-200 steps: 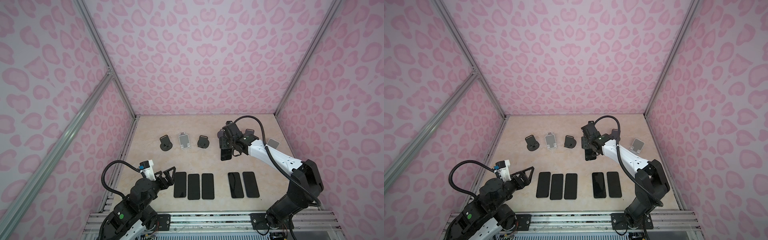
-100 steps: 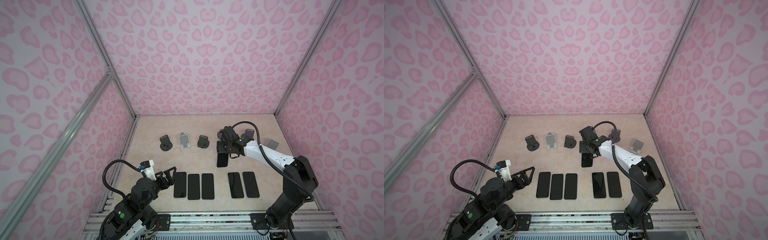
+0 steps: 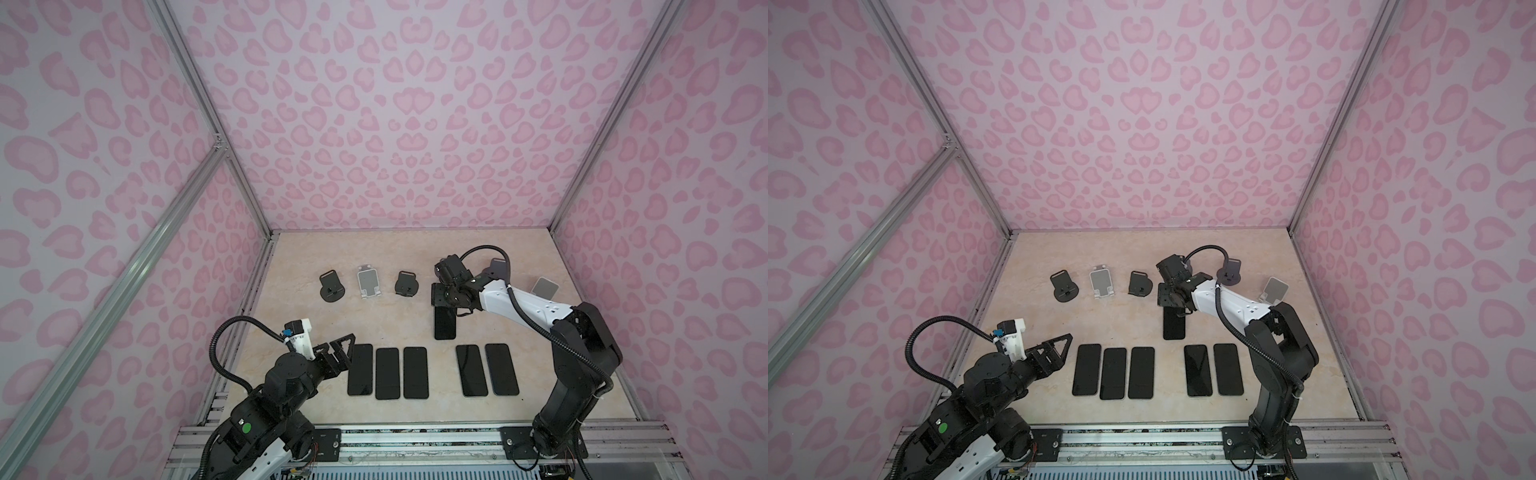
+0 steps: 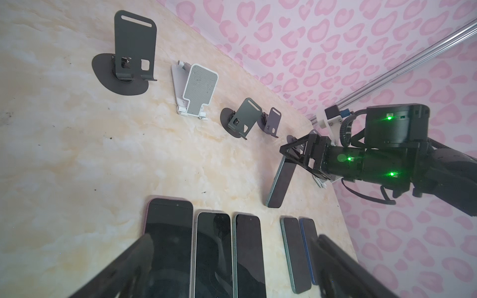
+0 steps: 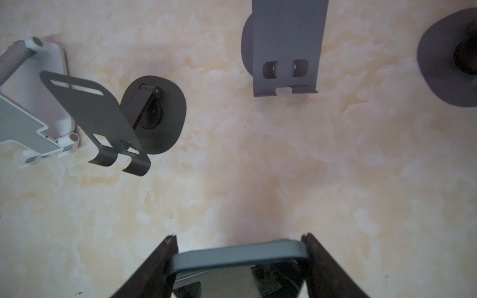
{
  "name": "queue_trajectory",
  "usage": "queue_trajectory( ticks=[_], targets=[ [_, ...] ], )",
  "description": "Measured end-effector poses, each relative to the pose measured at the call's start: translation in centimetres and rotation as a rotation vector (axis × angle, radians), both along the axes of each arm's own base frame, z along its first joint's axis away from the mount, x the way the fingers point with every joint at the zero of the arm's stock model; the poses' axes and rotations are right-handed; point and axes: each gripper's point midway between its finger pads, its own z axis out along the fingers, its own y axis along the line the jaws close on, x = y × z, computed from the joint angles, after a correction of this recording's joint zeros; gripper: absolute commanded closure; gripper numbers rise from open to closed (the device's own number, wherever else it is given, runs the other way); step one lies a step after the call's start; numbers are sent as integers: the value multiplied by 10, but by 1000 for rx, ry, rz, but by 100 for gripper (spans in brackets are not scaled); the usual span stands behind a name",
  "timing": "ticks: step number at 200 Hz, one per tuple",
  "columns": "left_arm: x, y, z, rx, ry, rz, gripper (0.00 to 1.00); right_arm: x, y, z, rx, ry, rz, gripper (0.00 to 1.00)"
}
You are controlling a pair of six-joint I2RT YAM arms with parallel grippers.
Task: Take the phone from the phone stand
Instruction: 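Carry the dark phone toward the robot with the right gripper, then lower the dark phone flat onto the table beyond the flat phones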
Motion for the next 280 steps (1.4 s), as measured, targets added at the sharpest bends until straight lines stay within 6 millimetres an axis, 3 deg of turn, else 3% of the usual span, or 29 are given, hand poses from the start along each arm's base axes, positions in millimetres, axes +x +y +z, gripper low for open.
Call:
queue_trajectory(
  ticks=[56,197,280],
  targets=[
    [4,-4,-5,7,23,0,1,3,0,-6,-35,-52,-54,46],
    [12,-13,-12,9,51,-10,1,4,13,-57,-121,-12,-113,47],
    [16,-18,-18,28,80,-16,1,-4,22,-64,-141,-11,-85,42]
  ],
)
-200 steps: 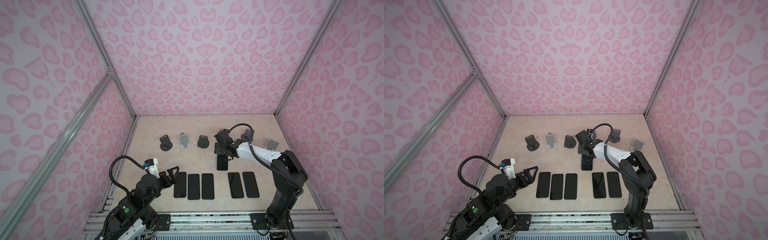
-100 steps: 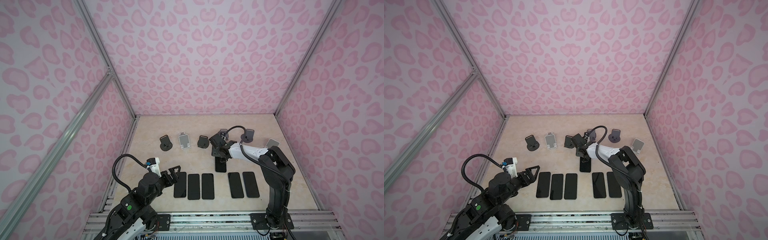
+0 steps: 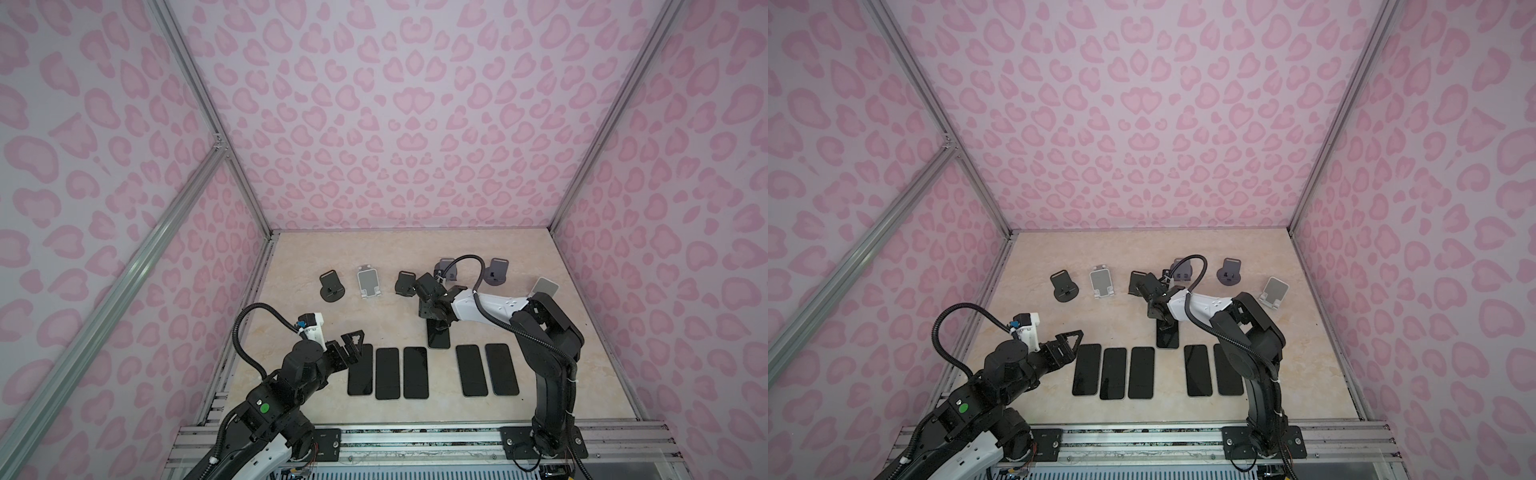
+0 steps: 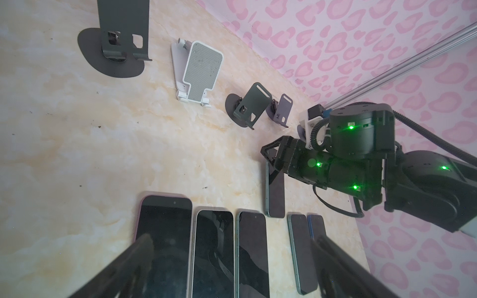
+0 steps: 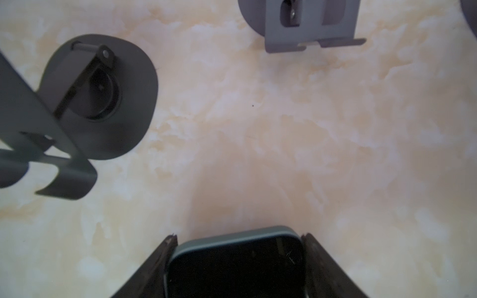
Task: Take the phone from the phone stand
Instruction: 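Lower the dark phone flat onto the table beyond the flat phones, then open the right gripper to release the dark phone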
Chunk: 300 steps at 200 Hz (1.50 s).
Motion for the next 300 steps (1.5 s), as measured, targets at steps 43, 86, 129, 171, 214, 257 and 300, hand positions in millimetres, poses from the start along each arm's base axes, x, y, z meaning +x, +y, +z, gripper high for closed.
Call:
queue_trajectory(
  ticks=[43,86,129,171,214,257,300],
  targets=[
    [1,-1,0,7,7,-4,1,-5,-4,-9,-15,16,0,35],
    [2,-3,1,13,14,-5,1,-1,-3,-9,-12,3,-3,31],
    [4,-4,1,18,23,-7,1,0,-3,-10,-18,-5,-8,27],
    [4,-6,-3,24,39,-15,2,1,-4,-10,-21,-12,-9,22],
    [4,-3,9,45,19,-14,1,0,-4,-8,-20,-10,5,21],
    [7,5,41,85,-71,0,1,0,1,11,3,-28,47,19],
    [6,16,90,166,-176,-5,2,3,9,75,74,-136,115,17]
  ],
)
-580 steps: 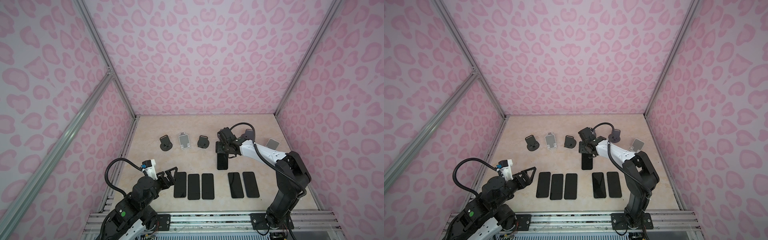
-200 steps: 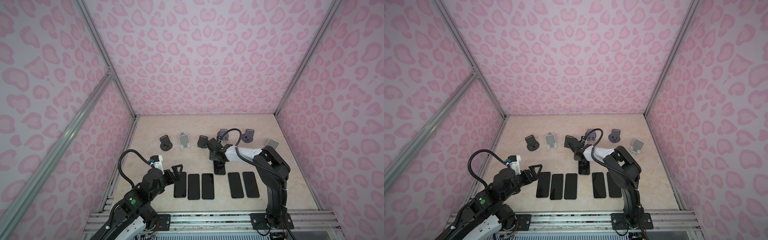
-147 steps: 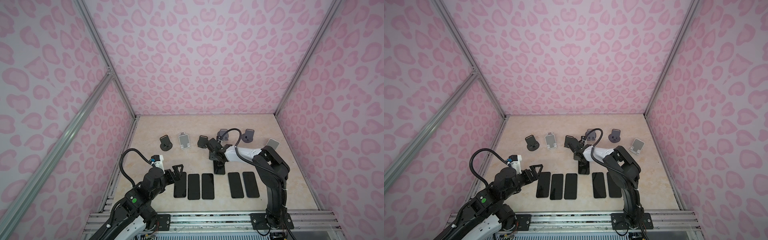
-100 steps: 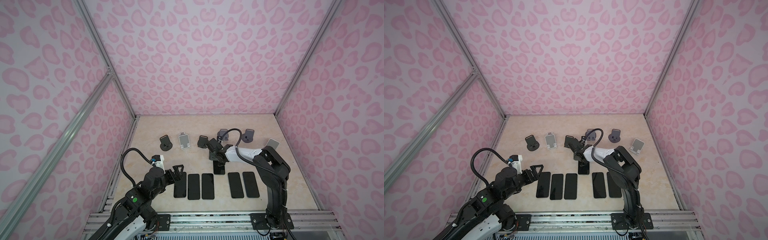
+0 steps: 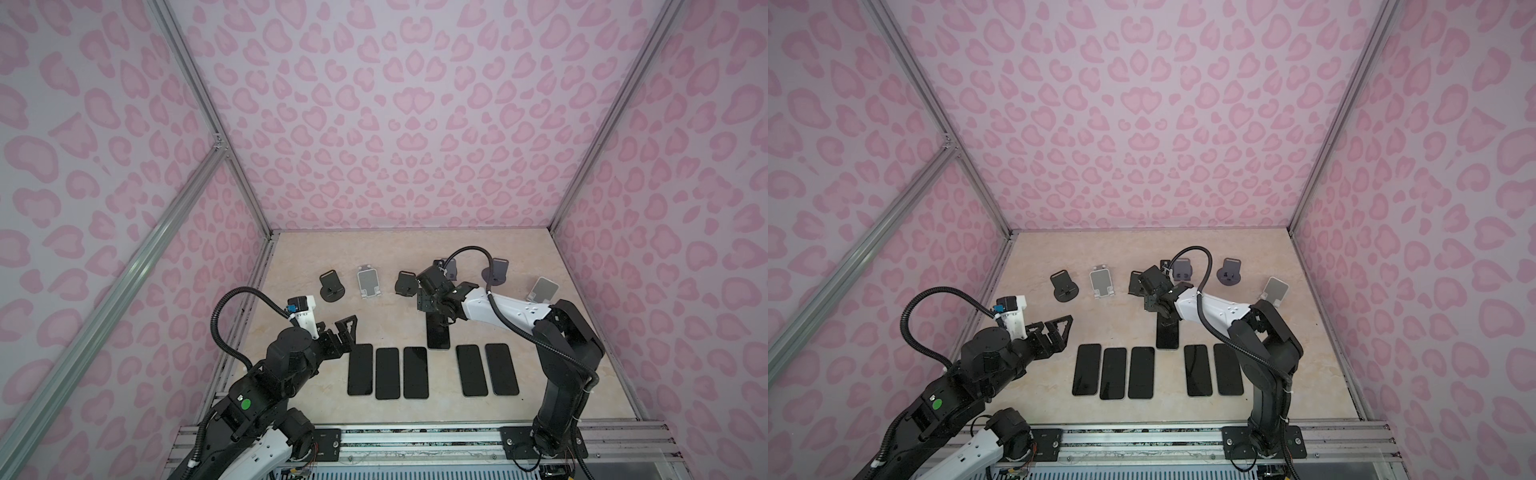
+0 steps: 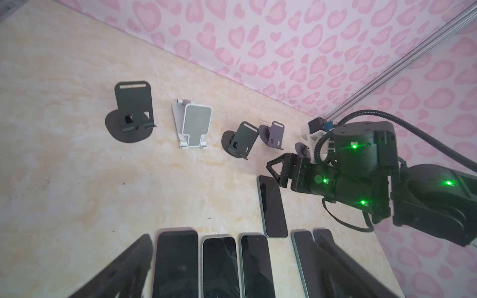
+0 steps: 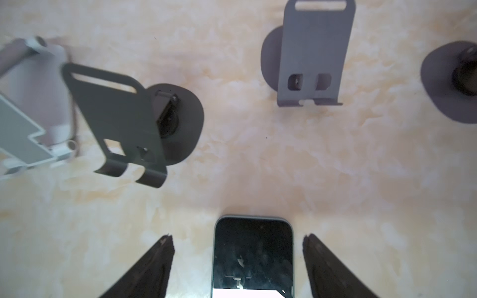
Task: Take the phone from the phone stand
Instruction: 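Open the right gripper to release the dark phone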
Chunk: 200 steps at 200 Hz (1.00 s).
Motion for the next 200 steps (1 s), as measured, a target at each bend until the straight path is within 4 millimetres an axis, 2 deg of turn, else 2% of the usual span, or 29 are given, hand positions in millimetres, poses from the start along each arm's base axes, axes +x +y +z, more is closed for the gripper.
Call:
queue_trajectory(
  ticks=[24,45,47,49,52,75,96,121,140,169,186,200],
  targets=[
    [-4,6,41,38,-76,-13,2,-13,-5,52,69,-120,58,15],
    [-10,18,74,50,-143,7,3,-31,-19,95,117,-242,103,13],
    [-10,19,76,51,-152,11,3,-32,-20,99,120,-254,105,10],
    [-11,21,78,53,-159,16,3,-34,-22,102,121,-265,108,5],
    [-11,23,80,55,-168,22,3,-36,-24,106,123,-277,112,2],
    [-15,46,83,76,-210,116,3,-55,-45,135,118,-386,129,2],
    [-15,63,66,68,-223,207,3,-70,-65,143,114,-459,112,2],
    [-4,67,26,81,-205,276,3,-83,-91,127,32,-518,96,2],
    [10,62,-6,148,-205,294,3,-90,-108,113,-26,-571,86,2],
    [34,57,-49,337,-268,298,3,-91,-118,99,-44,-638,89,2],
    [46,67,-67,401,-316,347,3,-86,-121,86,-39,-630,95,2],
    [55,81,-73,438,-341,404,3,-82,-121,79,-27,-614,110,2]
  ],
)
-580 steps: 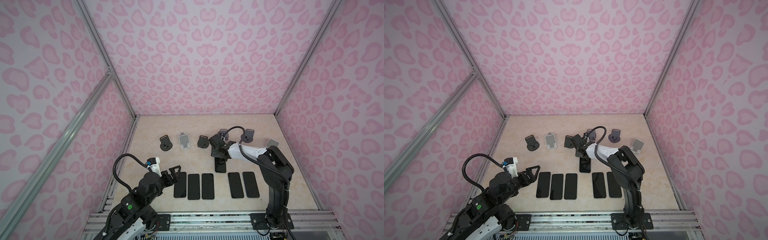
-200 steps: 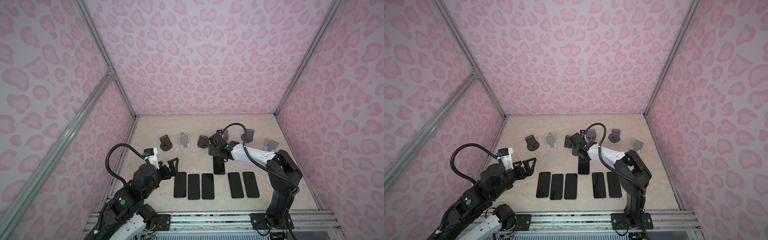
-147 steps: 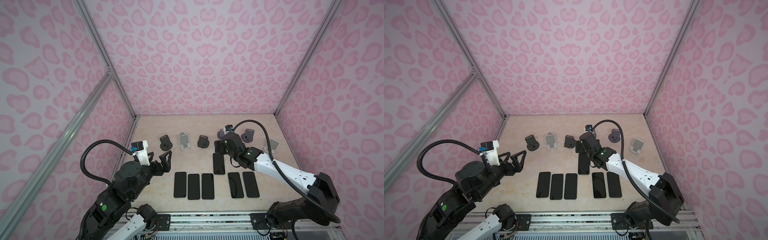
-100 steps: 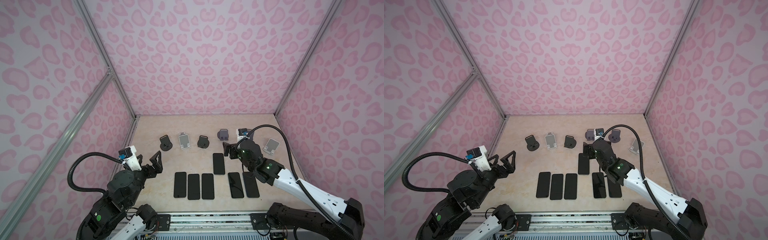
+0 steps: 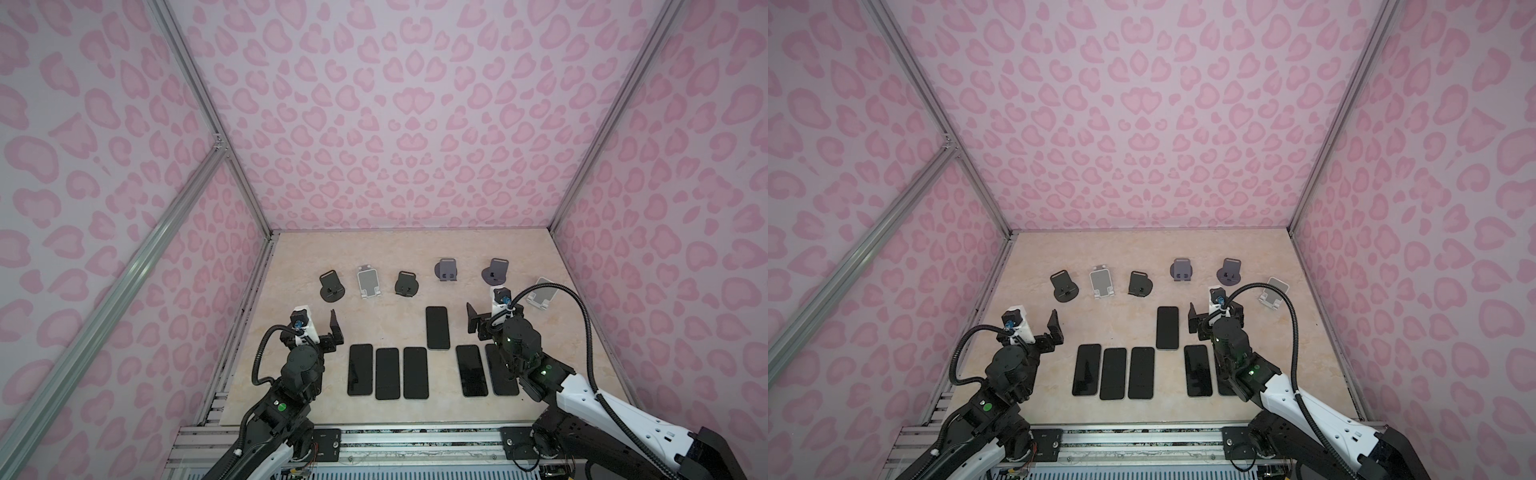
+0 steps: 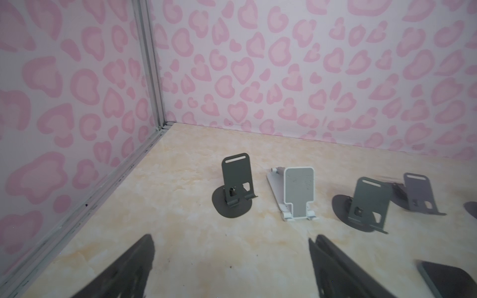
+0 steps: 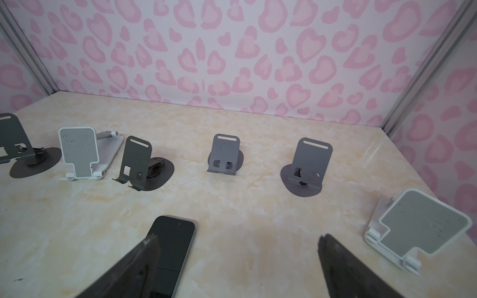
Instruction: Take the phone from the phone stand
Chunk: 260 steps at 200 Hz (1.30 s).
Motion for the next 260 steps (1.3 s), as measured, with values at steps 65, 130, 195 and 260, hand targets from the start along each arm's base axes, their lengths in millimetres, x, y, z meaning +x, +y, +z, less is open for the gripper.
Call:
queue_trajectory(
  ticks=[65,130,195,260],
  targets=[
    [20,66,-52,84,23,204,3,-17,1,2,76,-56,85,2],
    [70,61,-72,86,78,155,3,-28,-25,17,63,-154,44,2],
    [111,71,-71,49,105,148,2,-39,-57,19,26,-267,-25,2],
    [112,66,-79,35,137,113,2,-15,-96,12,-63,-259,-168,2]
  ],
)
